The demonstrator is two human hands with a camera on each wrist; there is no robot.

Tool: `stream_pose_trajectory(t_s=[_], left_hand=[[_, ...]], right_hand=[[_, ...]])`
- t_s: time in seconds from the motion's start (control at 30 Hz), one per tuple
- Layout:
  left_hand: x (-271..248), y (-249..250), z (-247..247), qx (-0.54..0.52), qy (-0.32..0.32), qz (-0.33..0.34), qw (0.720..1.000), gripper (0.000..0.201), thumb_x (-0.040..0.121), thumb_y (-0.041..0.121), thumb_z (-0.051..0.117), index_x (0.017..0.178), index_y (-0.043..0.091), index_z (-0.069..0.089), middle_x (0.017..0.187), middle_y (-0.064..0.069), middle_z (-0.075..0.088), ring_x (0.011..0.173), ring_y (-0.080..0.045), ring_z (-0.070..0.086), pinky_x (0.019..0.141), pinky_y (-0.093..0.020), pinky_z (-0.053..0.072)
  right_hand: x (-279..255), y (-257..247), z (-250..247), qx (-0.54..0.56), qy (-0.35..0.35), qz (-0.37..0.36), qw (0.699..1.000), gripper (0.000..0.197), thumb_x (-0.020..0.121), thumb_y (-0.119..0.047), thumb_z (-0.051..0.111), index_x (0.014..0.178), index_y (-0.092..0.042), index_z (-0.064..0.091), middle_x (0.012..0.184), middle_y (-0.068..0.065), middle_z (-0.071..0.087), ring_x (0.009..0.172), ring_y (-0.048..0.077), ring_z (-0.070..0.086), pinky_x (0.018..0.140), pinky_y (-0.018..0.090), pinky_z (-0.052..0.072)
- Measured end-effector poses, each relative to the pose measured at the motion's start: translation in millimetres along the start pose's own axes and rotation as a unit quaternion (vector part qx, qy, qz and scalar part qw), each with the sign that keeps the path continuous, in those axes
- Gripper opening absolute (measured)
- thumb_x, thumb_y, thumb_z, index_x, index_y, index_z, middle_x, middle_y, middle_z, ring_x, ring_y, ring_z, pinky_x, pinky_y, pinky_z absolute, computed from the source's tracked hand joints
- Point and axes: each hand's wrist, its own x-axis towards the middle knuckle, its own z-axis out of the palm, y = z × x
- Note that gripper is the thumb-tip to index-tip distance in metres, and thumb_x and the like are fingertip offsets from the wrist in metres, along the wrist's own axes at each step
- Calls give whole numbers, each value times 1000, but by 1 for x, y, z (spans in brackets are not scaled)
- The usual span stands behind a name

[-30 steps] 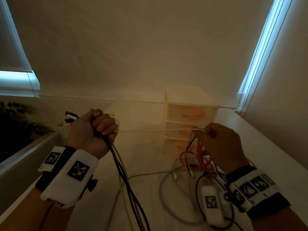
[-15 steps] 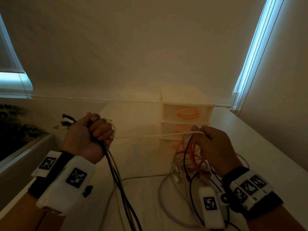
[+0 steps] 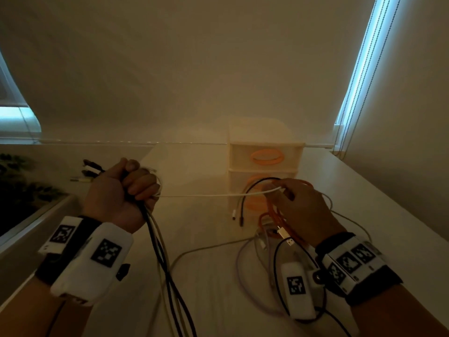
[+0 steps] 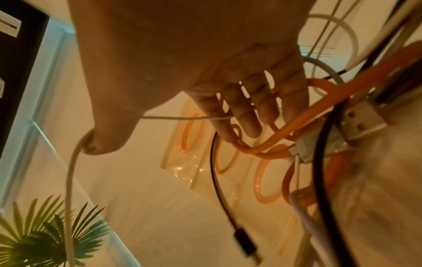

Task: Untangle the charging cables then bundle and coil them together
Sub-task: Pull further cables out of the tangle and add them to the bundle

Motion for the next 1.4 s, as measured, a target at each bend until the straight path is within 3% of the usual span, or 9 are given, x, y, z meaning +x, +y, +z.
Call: stream_pose_trajectory(t_s=[0.1,0.23,0.33,0.63,0.77,0.97,1.13,1.27,1.4], left_hand=[[0,-4,3,10,5,-3,1000,43,103,36,36,64,20,46,54,10,22,43,-5,23,41,-18,22],[2,6,-4,0,27,11,1000,43,101,36,37,62,21,46,54,11,22,43,-4,23,41,-18,22],[4,16,-12,-24,31,19,999,44,101,34,38,60,20,47,54,11,24,43,-4,25,41,-17,24],[5,7,-8,0,24,12,1000,42,100,36,39,62,21,47,54,11,23,43,-4,24,41,-18,22],[7,6,-10,23,28,26,999,31,88,34,48,61,20,47,53,11,24,41,-5,24,40,-18,22],[11,13,-18,6,54,27,998,40,95,34,42,58,20,47,52,11,25,40,-5,25,41,-18,21],[17,22,-28,-4,67,35,997,52,103,36,32,57,20,48,51,11,27,39,-5,27,40,-18,23],[19,24,-31,-5,78,35,996,52,104,36,31,58,20,47,51,10,27,38,-5,28,38,-18,24],[20,26,-32,-14,83,40,996,50,104,36,31,59,20,46,51,10,27,39,-6,27,39,-18,24]], right_hand=[[1,1,1,-8,-47,7,999,96,47,-104,32,97,-29,63,84,-10,64,76,4,62,61,23,43],[7,8,-5,38,68,-30,997,55,79,-67,55,62,-15,59,52,-6,49,51,7,48,57,28,42],[12,25,-2,28,99,-14,995,33,95,-43,58,77,-16,66,67,-3,59,65,13,56,67,32,48],[6,10,-8,49,5,-43,998,88,58,-100,38,109,-30,53,87,11,63,74,27,60,67,42,51],[5,12,-12,59,-8,-26,998,59,69,-85,46,76,-28,60,69,-4,57,63,4,54,61,26,42],[7,15,-18,107,0,-36,994,41,96,-48,55,63,-28,67,68,9,67,63,14,63,61,18,46],[13,18,-27,150,-39,-67,986,61,82,-61,55,87,-1,64,78,19,59,73,37,57,72,47,49],[21,19,-36,215,-86,-38,972,36,95,-36,54,73,-12,70,74,19,61,75,33,64,75,48,51],[24,9,-42,225,-192,11,955,14,95,-5,54,85,-12,59,73,1,59,62,-2,61,66,14,50]])
